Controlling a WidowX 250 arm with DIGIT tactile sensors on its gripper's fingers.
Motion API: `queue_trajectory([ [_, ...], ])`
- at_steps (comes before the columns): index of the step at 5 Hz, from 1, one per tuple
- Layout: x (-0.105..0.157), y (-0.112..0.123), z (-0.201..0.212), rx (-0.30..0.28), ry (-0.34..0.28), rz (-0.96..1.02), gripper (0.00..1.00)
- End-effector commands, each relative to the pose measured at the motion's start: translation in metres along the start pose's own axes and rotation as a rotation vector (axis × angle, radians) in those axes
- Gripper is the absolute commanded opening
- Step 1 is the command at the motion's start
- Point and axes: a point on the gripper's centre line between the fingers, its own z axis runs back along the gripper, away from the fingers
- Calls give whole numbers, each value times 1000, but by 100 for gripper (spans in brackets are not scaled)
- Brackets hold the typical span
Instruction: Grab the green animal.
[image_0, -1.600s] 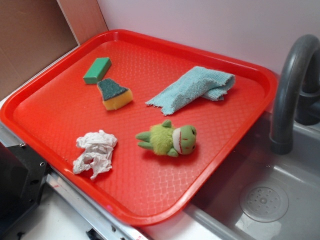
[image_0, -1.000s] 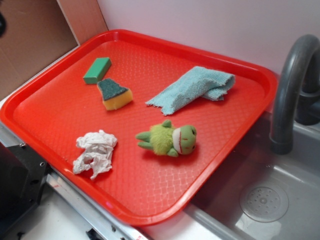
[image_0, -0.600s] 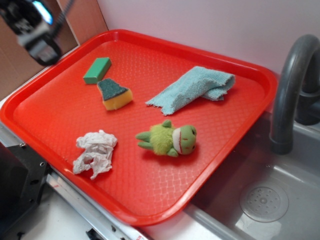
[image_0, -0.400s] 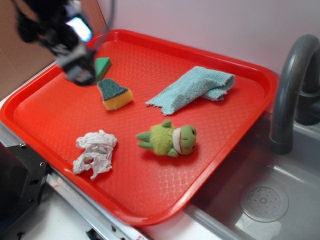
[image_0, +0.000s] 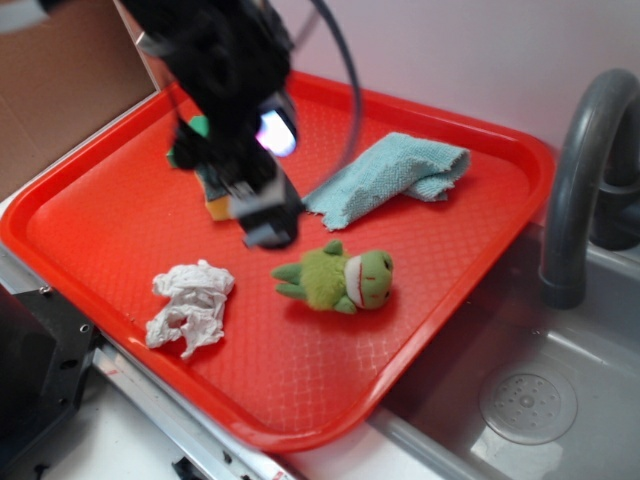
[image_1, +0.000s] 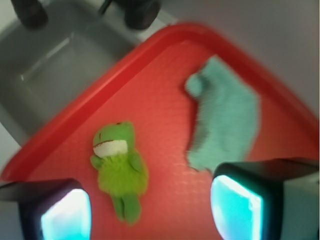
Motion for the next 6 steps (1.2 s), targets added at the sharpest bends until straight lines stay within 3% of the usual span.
queue_trajectory([
  [1, 9, -11, -31, -37, 5, -77, 100],
  [2, 2, -14, -54, -76, 47, -124, 100],
  [3, -5, -12, -64, -102, 44, -131, 100],
  [4, -5, -9, -72, -87, 69, -91, 46],
  [5, -5, -6, -70, -85, 57, -109, 0],
  [6, -5, 2, -53, -47, 84, -36, 0],
])
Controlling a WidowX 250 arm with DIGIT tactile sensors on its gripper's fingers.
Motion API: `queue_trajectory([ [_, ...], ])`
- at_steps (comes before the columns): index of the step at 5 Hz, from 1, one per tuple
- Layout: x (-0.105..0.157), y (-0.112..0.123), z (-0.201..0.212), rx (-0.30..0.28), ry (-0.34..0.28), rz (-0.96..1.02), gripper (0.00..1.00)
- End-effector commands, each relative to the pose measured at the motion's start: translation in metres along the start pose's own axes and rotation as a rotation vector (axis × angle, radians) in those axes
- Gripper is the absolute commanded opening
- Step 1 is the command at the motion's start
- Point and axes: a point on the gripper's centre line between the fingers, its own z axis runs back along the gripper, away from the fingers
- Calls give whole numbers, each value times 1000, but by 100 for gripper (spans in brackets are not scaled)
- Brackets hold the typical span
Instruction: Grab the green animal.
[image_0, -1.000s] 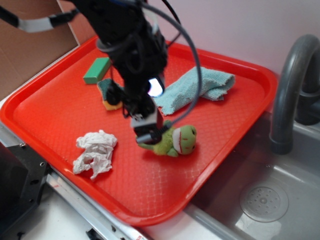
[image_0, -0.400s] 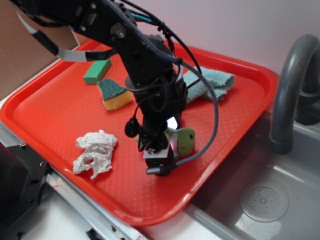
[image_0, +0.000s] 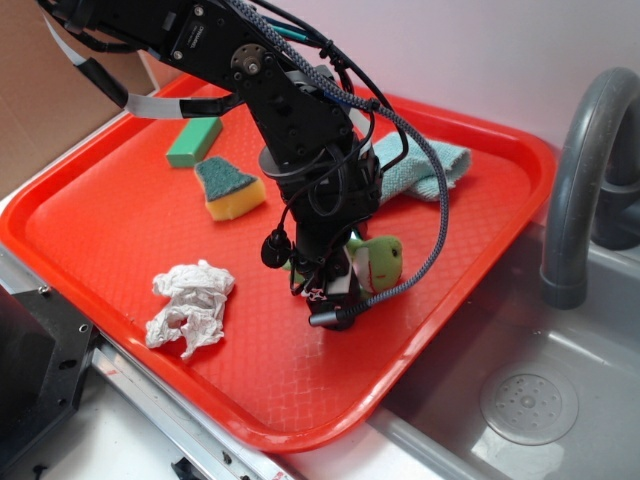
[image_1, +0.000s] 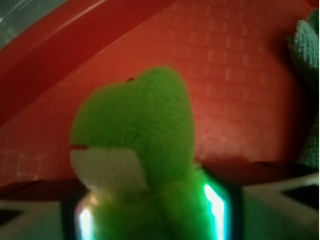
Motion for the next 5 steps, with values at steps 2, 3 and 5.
queue_trajectory([
  [2, -32, 16, 124, 87, 30, 569, 0],
  [3, -57, 19, 178, 106, -6, 779, 0],
  [5, -87, 11, 214, 107, -63, 854, 0],
])
